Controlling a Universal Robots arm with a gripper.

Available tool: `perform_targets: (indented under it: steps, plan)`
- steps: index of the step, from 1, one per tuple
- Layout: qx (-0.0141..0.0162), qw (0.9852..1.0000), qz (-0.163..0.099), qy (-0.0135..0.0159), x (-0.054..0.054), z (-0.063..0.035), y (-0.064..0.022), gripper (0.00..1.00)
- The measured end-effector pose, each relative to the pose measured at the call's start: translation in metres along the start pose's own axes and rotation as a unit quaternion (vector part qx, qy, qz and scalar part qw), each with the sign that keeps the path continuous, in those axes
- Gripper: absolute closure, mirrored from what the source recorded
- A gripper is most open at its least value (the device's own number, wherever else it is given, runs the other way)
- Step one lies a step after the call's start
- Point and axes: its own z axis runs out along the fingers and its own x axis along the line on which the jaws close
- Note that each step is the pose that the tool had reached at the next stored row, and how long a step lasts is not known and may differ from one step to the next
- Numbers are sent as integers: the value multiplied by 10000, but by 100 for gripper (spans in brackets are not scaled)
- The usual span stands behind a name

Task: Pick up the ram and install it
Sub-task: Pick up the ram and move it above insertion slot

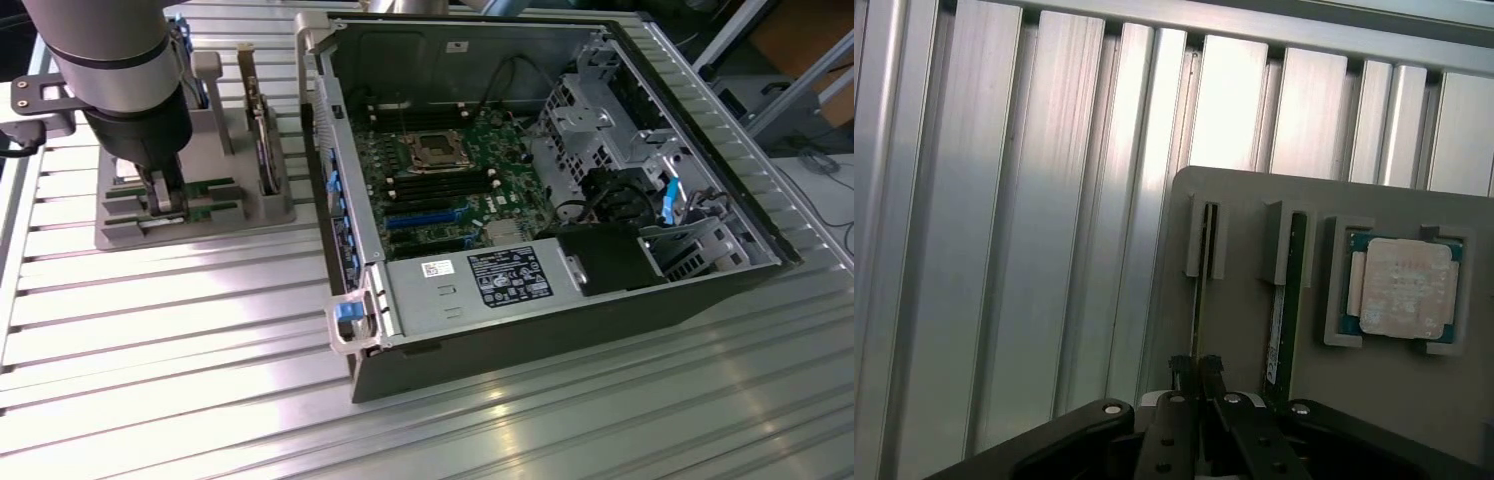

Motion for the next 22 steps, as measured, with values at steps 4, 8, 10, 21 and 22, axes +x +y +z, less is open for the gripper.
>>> perform_targets:
  steps: [4, 8, 10, 21, 22]
  plan:
    - [0, 10000, 0, 0, -1, -50, 3, 87]
    - [0, 10000, 0, 0, -2, -89, 5, 87]
    - [0, 10000, -1, 0, -3, -119, 7, 87]
    - [-1, 10000, 0, 0, -13, -304, 17, 87]
    - [0, 10000, 0, 0, -14, -319, 18, 87]
